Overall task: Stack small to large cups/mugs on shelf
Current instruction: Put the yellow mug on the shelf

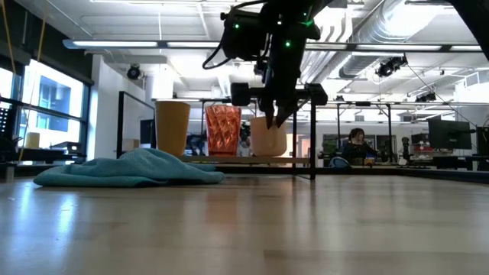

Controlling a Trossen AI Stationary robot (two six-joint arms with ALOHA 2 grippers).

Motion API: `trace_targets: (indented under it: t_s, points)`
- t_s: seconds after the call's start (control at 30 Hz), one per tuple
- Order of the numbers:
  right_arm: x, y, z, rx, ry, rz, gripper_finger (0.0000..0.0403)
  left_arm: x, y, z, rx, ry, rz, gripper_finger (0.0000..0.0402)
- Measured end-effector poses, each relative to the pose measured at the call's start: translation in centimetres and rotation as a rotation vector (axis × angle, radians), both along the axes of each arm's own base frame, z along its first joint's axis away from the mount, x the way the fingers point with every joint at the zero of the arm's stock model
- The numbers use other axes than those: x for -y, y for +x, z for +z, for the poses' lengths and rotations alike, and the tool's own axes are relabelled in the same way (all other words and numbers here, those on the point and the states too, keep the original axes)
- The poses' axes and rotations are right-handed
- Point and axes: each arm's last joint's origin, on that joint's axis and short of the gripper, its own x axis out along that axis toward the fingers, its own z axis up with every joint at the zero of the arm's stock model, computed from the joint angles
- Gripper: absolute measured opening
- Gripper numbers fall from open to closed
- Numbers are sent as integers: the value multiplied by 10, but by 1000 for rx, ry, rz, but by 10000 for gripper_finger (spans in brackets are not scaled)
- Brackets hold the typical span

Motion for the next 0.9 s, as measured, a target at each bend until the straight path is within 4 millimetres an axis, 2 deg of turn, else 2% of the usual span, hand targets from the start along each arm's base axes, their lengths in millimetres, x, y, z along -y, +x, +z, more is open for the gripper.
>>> trace_targets:
  t_s: [0.43, 0.7, 0.9]
  points:
    - [1, 2, -3, 4, 7, -1, 26, 0, 0, 0, 0, 0, -1, 163]
    - [1, 1, -4, 13, 20, -13, 58, 0, 0, 0, 0, -1, -1, 163]
    - [1, 1, -4, 11, 17, -13, 57, 0, 0, 0, 0, -2, -2, 163]
